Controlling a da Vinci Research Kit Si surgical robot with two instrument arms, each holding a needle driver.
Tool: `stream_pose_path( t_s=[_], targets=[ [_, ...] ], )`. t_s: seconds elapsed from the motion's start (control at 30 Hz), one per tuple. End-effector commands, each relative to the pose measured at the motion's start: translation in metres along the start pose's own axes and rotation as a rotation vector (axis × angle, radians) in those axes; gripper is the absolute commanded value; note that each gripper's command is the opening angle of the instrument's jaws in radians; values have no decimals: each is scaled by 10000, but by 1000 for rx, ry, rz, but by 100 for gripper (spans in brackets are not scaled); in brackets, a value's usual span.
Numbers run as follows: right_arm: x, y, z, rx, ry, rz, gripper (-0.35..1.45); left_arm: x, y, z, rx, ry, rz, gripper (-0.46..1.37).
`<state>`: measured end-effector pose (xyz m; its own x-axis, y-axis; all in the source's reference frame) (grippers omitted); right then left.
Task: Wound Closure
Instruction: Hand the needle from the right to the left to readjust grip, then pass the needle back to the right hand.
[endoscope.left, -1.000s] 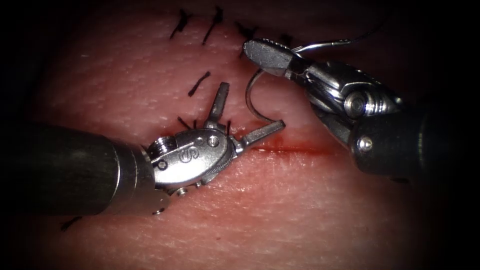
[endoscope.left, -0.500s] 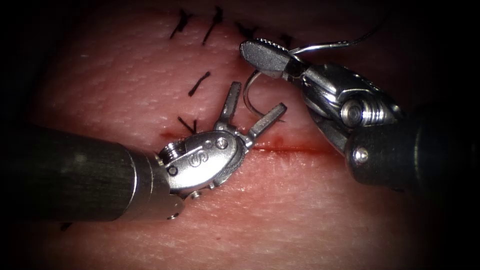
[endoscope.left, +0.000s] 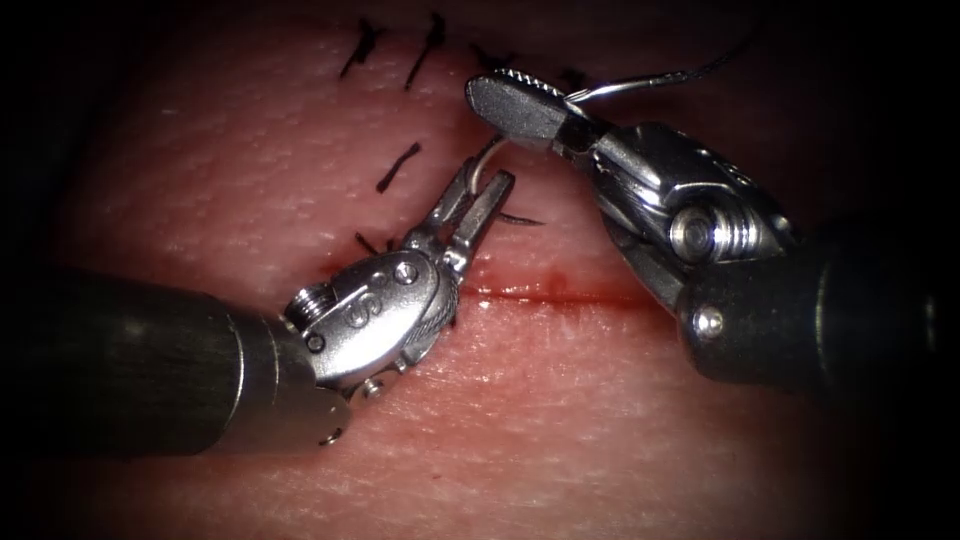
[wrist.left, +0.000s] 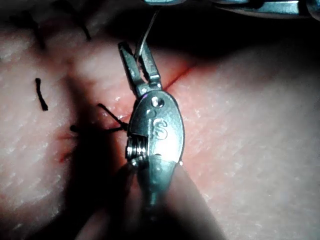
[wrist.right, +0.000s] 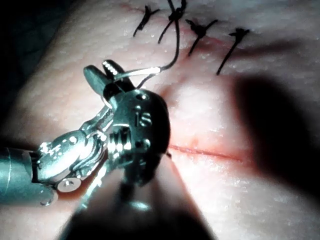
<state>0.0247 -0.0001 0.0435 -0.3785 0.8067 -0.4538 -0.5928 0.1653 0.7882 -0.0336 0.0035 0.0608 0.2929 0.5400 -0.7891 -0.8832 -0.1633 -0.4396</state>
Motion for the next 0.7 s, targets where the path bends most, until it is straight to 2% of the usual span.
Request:
stream_pose_path(
  t_s=[0.03, 0.13, 0.27, 0.3, 0.37, 0.4, 0.47, 0.5, 0.7],
  targets=[
    [0, 1, 0, 41, -17, 1, 97, 5, -3, 0, -16, -48, -10, -35],
    [-4, 2, -2, 95, -49, -1, 105, 12, -9, 2, -79, -129, -60, -35],
    [-9, 6, -4, 153, -69, -60, 137, 26, -18, 5, -185, -247, -142, -35],
    [-10, 6, -4, 166, -72, -77, 140, 30, -21, 6, -218, -272, -165, -35],
    [-11, 7, -4, 215, -86, -112, 142, 34, -23, 9, -261, -312, -190, -35],
    [-11, 8, -5, 252, -91, -117, 143, 38, -24, 11, -324, -364, -240, -35],
    [-10, 8, -6, 295, -88, -148, 143, 39, -25, 12, -393, -414, -275, -35],
    [-9, 9, -7, 330, -87, -167, 143, 40, -28, 13, -463, -461, -312, -35],
    [-9, 10, -10, 461, -60, -235, 143, 41, -43, 7, -662, -551, -421, -35]
  ],
)
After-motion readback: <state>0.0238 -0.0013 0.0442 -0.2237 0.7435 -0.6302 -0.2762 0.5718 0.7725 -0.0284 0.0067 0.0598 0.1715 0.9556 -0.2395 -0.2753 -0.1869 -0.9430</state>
